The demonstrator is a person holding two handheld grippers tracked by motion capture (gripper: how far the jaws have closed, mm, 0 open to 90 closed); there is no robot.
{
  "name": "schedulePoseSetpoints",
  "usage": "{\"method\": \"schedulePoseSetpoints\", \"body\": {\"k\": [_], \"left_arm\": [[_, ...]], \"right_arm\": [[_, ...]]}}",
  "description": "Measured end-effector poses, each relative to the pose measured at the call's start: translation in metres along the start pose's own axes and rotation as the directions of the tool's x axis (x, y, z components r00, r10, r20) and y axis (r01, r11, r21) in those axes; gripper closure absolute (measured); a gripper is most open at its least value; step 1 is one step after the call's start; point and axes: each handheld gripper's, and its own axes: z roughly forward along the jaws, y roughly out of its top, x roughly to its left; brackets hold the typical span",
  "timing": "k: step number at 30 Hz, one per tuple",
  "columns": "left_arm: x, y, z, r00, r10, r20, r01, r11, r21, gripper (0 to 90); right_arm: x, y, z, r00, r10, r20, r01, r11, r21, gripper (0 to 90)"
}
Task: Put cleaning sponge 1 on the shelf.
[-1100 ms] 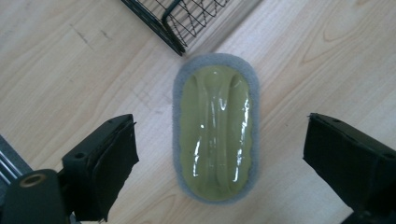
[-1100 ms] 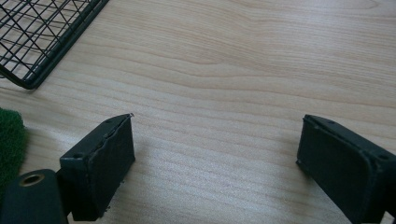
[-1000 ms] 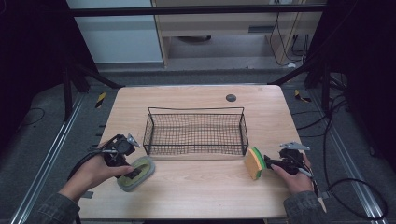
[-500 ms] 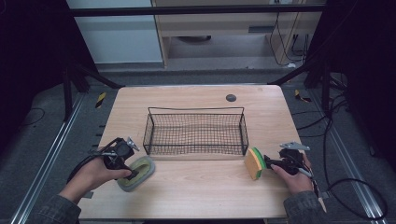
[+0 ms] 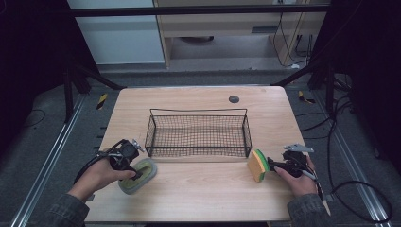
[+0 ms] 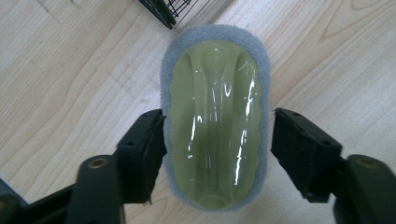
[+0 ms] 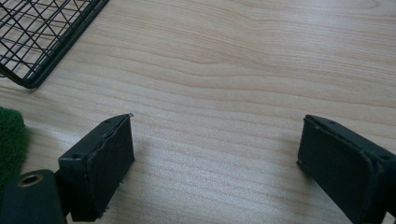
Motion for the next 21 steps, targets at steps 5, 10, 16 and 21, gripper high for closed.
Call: {"method": "schedulePoseSetpoints", "body": {"k": [5,10,16,21], "left_arm": [[0.003,0.007,0.009,0.9997,0.001,0.023,-0.002,0.9997,0.025,44.7],[0.003,0.012,0.014,0.9995,0.018,0.028,-0.019,0.9987,0.048,50.2],[0.008,0.010,0.017,0.9993,0.011,0.037,-0.013,0.9980,0.062,54.7],[0.008,0.009,0.019,0.9989,0.020,0.043,-0.023,0.9980,0.059,61.7]], "right_arm": [[0.000,0.000,0.000,1.0000,0.002,-0.002,-0.002,1.000,0.001,10.7],[0.000,0.000,0.000,1.0000,-0.001,-0.001,0.001,1.000,0.000,10.7],[0.000,0.000,0.000,1.0000,-0.002,-0.002,0.002,1.000,0.000,10.6],[0.000,0.000,0.000,1.0000,-0.002,-0.003,0.002,1.000,0.001,10.5]]}}
